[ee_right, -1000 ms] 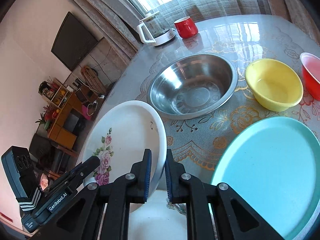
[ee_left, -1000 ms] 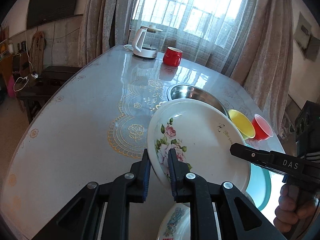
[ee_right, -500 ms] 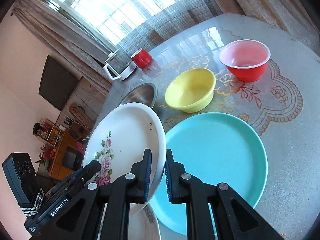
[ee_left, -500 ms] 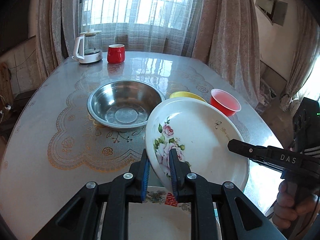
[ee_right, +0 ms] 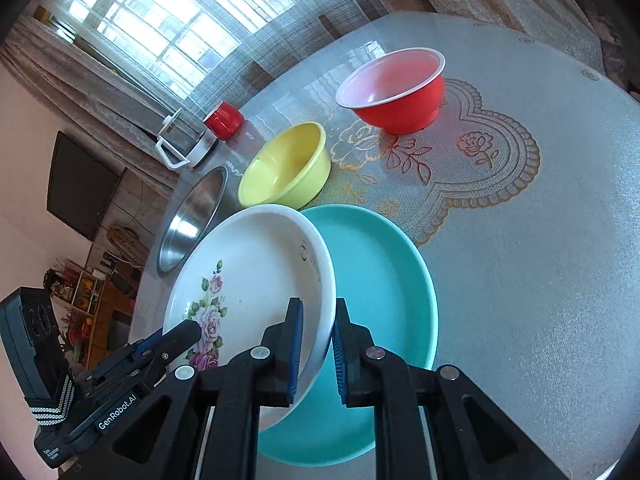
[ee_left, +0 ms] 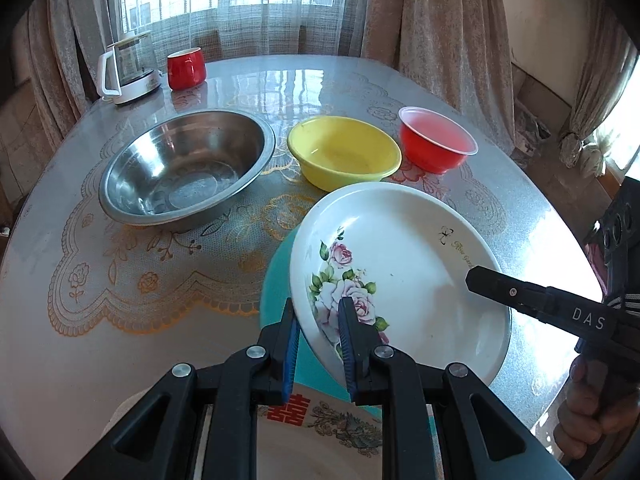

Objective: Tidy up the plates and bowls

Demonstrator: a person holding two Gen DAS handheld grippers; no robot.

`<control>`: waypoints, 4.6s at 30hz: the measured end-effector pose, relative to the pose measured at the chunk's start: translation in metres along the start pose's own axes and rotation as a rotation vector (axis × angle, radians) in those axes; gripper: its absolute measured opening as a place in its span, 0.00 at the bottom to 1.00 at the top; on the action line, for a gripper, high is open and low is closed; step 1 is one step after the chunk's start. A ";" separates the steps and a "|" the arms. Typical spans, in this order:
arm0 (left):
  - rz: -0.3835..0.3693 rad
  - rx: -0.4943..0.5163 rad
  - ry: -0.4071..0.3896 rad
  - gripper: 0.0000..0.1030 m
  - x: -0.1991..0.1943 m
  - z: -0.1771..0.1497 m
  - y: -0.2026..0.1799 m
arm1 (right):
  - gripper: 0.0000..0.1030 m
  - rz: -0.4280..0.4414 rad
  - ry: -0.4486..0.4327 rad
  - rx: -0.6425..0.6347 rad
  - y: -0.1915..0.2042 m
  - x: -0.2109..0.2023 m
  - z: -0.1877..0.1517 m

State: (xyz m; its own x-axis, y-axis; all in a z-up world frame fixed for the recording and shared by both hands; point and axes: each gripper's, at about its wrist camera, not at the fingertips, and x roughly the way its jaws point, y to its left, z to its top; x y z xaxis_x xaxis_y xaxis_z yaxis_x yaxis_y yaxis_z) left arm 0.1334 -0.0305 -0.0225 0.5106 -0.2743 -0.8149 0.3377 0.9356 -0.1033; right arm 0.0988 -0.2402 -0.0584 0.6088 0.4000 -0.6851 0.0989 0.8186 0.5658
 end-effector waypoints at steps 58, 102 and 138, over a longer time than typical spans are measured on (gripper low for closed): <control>0.097 -0.016 -0.026 0.22 -0.003 -0.018 0.002 | 0.34 -0.115 -0.114 -0.155 0.007 -0.013 -0.023; 0.124 -0.439 -0.189 0.30 -0.101 -0.140 0.159 | 0.38 0.405 0.105 -0.303 0.033 -0.030 -0.073; -0.010 -0.306 -0.172 0.32 -0.067 -0.147 0.130 | 0.24 0.457 0.212 -0.306 0.030 0.020 -0.104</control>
State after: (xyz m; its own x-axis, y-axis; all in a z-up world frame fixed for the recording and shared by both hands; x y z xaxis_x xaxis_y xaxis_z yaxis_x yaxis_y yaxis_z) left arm 0.0268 0.1418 -0.0652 0.6432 -0.2927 -0.7075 0.1038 0.9488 -0.2982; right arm 0.0316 -0.1652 -0.1030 0.3627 0.7881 -0.4973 -0.3874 0.6128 0.6887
